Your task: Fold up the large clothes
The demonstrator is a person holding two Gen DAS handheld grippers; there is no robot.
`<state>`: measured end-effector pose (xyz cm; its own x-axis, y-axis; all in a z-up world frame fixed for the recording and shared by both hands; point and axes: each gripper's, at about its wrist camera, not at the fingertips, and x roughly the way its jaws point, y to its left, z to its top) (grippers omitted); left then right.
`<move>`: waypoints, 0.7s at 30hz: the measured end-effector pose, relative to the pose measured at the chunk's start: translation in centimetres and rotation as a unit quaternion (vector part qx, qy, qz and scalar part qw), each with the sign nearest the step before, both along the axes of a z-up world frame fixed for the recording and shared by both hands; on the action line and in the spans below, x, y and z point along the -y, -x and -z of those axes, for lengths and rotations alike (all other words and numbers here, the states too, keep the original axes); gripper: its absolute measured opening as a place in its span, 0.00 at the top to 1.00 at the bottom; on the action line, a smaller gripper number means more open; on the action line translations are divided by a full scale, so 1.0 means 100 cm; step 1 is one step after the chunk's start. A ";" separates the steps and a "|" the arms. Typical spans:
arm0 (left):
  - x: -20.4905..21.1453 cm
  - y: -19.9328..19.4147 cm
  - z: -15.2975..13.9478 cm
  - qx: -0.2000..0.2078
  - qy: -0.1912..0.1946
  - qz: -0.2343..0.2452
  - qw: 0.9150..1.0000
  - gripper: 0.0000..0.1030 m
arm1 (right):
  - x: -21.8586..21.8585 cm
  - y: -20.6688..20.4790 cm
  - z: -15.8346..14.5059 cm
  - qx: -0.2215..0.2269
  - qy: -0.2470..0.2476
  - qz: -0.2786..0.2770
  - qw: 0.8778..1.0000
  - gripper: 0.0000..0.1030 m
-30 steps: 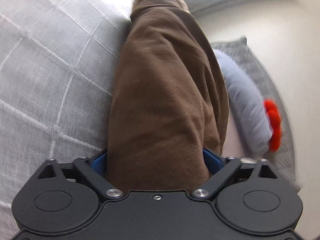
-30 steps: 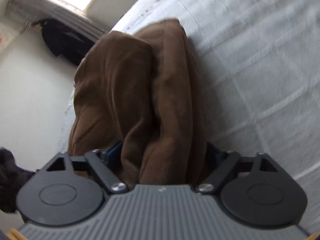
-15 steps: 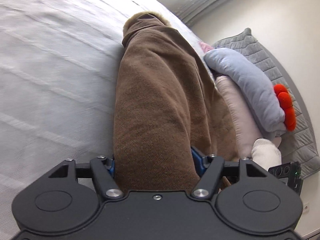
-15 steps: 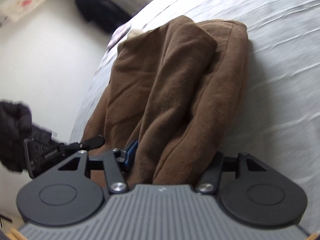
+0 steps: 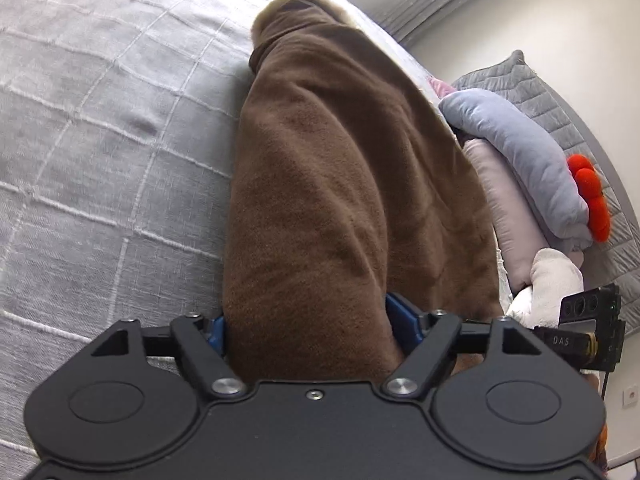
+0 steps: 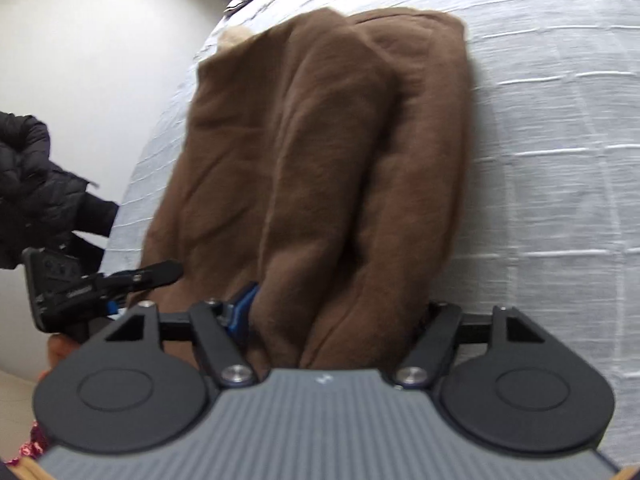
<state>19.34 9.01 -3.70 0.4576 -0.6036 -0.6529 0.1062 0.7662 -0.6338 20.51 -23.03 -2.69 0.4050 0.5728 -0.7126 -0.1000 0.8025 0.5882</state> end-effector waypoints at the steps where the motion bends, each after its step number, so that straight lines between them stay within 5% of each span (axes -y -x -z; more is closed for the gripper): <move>1: -0.001 -0.001 -0.003 0.000 -0.002 0.003 1.000 0.26 | 0.005 0.003 -0.004 0.008 0.006 0.005 1.000 0.28; 7: -0.011 -0.005 -0.008 0.006 -0.022 0.015 1.000 0.23 | 0.042 0.038 -0.042 0.096 0.057 0.072 0.991 0.16; 13: -0.012 0.009 -0.048 0.120 -0.134 0.007 0.984 0.24 | 0.064 0.038 -0.066 0.144 0.043 0.094 0.984 0.15; 21: -0.007 -0.032 -0.058 0.186 -0.162 -0.003 0.969 0.27 | 0.041 -0.006 -0.063 0.161 0.013 0.088 0.983 0.16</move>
<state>22.51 9.68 2.11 0.7001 -0.3920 -0.5968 0.2766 0.9195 -0.2794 21.15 -27.15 3.56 0.7033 0.4572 -0.5444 -0.1357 0.8380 0.5285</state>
